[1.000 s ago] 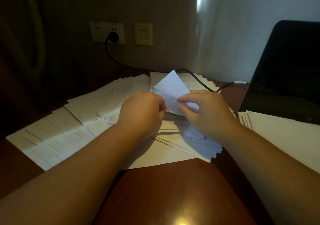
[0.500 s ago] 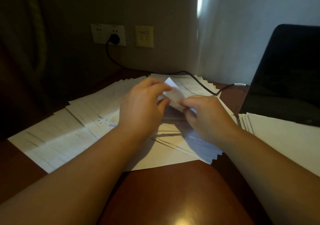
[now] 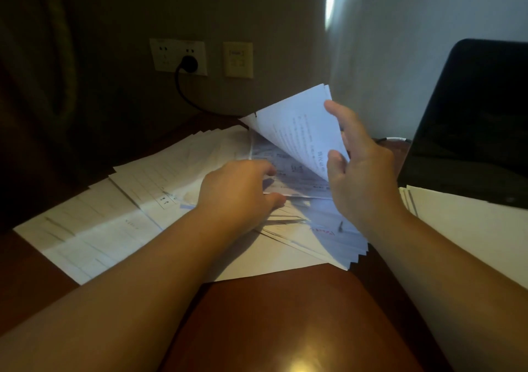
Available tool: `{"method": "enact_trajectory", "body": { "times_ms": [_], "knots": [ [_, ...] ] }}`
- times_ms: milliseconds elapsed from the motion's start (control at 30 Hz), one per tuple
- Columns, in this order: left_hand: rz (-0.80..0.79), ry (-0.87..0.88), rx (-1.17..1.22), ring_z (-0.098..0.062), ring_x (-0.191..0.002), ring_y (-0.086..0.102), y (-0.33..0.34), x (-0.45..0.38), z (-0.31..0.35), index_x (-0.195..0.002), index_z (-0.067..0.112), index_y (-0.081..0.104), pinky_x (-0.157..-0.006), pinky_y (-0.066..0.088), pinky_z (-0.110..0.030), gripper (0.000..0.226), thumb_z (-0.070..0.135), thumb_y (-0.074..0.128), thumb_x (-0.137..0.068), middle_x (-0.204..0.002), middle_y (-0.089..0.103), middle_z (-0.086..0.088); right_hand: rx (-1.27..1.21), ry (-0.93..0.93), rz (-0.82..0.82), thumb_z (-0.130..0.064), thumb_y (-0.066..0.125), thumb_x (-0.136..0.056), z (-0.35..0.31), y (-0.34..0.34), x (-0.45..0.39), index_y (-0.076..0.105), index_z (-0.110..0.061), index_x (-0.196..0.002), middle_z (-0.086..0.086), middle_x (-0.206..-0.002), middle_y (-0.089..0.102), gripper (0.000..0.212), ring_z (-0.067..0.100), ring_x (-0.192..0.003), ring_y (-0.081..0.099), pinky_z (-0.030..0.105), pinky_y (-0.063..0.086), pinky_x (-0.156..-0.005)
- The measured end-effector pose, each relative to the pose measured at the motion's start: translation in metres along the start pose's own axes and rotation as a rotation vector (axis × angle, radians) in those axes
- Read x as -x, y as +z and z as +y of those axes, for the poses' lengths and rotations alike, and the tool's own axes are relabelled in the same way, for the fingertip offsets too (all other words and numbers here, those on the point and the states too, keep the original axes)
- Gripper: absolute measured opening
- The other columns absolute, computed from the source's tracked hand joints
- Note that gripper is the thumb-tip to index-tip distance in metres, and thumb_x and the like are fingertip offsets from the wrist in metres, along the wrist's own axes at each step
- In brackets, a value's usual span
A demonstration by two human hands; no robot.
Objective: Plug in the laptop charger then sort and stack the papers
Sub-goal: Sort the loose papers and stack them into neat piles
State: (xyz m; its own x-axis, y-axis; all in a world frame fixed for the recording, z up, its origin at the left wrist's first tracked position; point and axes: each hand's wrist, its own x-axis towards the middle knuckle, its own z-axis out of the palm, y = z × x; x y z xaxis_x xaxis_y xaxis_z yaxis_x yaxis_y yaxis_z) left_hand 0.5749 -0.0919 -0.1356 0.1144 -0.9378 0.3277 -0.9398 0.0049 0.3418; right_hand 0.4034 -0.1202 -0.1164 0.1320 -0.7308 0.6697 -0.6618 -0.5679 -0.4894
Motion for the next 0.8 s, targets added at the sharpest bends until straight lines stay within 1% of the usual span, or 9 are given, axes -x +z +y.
{"method": "enact_trajectory", "body": {
  "times_ms": [100, 167, 233, 333, 433, 500, 633, 733, 800],
  "knots": [
    [-0.018, 0.007, -0.038, -0.012, -0.107, 0.061, -0.002, -0.002, -0.002, -0.129, 0.04, 0.06, -0.086, 0.055, -0.035, 0.046, 0.048, 0.072, -0.086, -0.127, 0.065, 0.01, -0.033, -0.082, 0.08, -0.001, 0.052, -0.098, 0.005, 0.001, -0.001, 0.047, -0.03, -0.144, -0.006, -0.142, 0.053, 0.055, -0.006, -0.122, 0.04, 0.0, 0.034, -0.093],
    [-0.027, 0.018, -0.039, -0.011, -0.104, 0.061, -0.003, -0.002, -0.002, -0.126, 0.039, 0.063, -0.084, 0.053, -0.032, 0.039, 0.044, 0.071, -0.088, -0.123, 0.066, 0.011, -0.025, -0.149, 0.095, 0.006, 0.05, -0.096, 0.013, 0.003, -0.003, 0.058, -0.019, -0.136, -0.001, -0.135, 0.059, 0.049, 0.004, -0.126, 0.048, 0.015, 0.044, -0.101],
    [-0.033, 0.037, -0.045, -0.011, -0.101, 0.061, -0.003, -0.002, -0.003, -0.125, 0.037, 0.065, -0.082, 0.052, -0.03, 0.034, 0.04, 0.069, -0.091, -0.12, 0.067, 0.009, -0.009, -0.158, 0.09, 0.007, 0.051, -0.095, 0.017, 0.005, -0.003, 0.063, -0.014, -0.13, 0.003, -0.132, 0.062, 0.042, 0.014, -0.125, 0.054, 0.028, 0.051, -0.1],
    [-0.061, 0.063, -0.081, -0.013, -0.099, 0.063, -0.001, -0.004, -0.004, -0.124, 0.032, 0.069, -0.082, 0.05, -0.025, 0.03, 0.029, 0.066, -0.094, -0.117, 0.068, 0.006, 0.006, -0.137, 0.078, 0.004, 0.052, -0.097, 0.016, 0.005, -0.003, 0.061, -0.013, -0.132, 0.003, -0.134, 0.061, 0.039, 0.016, -0.127, 0.053, 0.021, 0.046, -0.099],
    [-0.092, 0.044, -0.161, -0.017, -0.1, 0.062, -0.001, -0.008, -0.003, -0.125, 0.032, 0.068, -0.09, 0.053, -0.031, 0.031, 0.027, 0.066, -0.094, -0.116, 0.066, 0.005, 0.003, -0.12, 0.077, -0.004, 0.054, -0.098, 0.012, 0.005, -0.003, 0.06, -0.015, -0.134, 0.001, -0.135, 0.06, 0.037, 0.015, -0.125, 0.054, 0.022, 0.047, -0.097],
    [-0.06, 0.039, -0.17, -0.015, -0.099, 0.062, 0.0, -0.007, -0.002, -0.123, 0.033, 0.068, -0.089, 0.052, -0.028, 0.029, 0.03, 0.064, -0.095, -0.115, 0.067, 0.006, 0.023, -0.102, 0.061, -0.007, 0.057, -0.098, 0.01, 0.006, -0.002, 0.059, -0.017, -0.135, 0.0, -0.137, 0.059, 0.038, 0.015, -0.126, 0.054, 0.019, 0.045, -0.096],
    [0.058, 0.058, -0.112, -0.011, -0.094, 0.061, 0.0, -0.004, 0.0, -0.113, 0.035, 0.071, -0.081, 0.052, -0.026, 0.021, 0.034, 0.058, -0.097, -0.11, 0.067, 0.009, 0.072, -0.142, -0.005, -0.008, 0.056, -0.097, 0.007, 0.006, -0.001, 0.058, -0.016, -0.136, 0.002, -0.138, 0.058, 0.04, 0.017, -0.128, 0.052, 0.003, 0.03, -0.092],
    [0.078, 0.071, -0.087, -0.014, -0.095, 0.06, -0.007, -0.003, 0.001, -0.11, 0.033, 0.071, -0.084, 0.054, -0.033, 0.019, 0.031, 0.057, -0.098, -0.108, 0.066, 0.005, 0.077, -0.162, -0.113, -0.011, 0.058, -0.097, 0.007, 0.006, 0.0, 0.058, -0.018, -0.136, 0.002, -0.138, 0.058, 0.039, 0.017, -0.127, 0.052, 0.003, 0.029, -0.092],
    [0.142, 0.125, -0.004, -0.019, -0.096, 0.061, -0.011, -0.003, 0.0, -0.105, 0.026, 0.072, -0.084, 0.053, -0.04, 0.018, 0.029, 0.056, -0.098, -0.106, 0.067, 0.002, 0.047, -0.18, -0.203, -0.016, 0.062, -0.095, 0.006, 0.007, 0.001, 0.059, -0.019, -0.134, 0.002, -0.135, 0.061, 0.04, 0.016, -0.123, 0.055, 0.007, 0.033, -0.093]
  ]
}}
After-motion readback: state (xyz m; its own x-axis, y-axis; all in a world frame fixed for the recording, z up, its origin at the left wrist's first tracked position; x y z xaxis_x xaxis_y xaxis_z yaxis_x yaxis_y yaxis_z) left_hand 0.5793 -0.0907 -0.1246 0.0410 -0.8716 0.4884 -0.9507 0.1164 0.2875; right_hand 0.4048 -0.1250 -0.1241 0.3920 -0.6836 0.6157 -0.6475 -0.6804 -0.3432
